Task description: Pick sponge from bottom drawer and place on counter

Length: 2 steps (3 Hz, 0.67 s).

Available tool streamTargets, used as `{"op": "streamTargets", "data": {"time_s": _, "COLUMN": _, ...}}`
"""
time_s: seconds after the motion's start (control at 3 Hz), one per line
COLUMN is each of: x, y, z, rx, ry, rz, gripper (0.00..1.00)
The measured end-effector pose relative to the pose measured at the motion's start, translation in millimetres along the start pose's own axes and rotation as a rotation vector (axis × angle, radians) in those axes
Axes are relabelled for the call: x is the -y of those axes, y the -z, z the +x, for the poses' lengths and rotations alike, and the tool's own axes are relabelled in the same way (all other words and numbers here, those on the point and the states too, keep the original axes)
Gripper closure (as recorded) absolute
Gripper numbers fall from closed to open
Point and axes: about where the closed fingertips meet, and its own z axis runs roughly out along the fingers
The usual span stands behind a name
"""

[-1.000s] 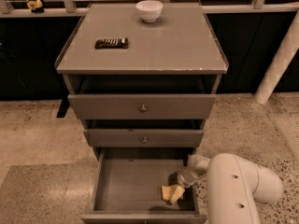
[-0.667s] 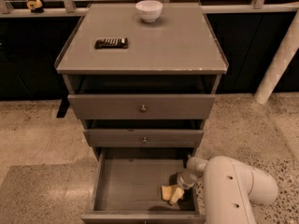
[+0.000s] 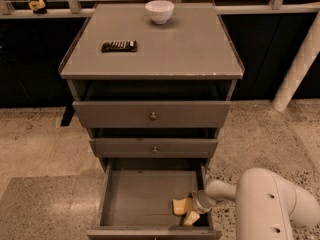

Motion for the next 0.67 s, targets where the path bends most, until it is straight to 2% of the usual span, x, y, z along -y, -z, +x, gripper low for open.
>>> {"op": "streamTargets", "data": {"time_s": 0.33, "x": 5.2, "y": -13.7, "z": 5.7, "rx": -0.016, "ry": -0.003, "rz": 0.001, "gripper": 0.00}}
{"op": "streamTargets", "data": {"time_s": 0.67, "x": 5.7, "y": -14.4, "z": 5.9, "rx": -0.016, "ry": -0.003, "rz": 0.002, "gripper": 0.00}}
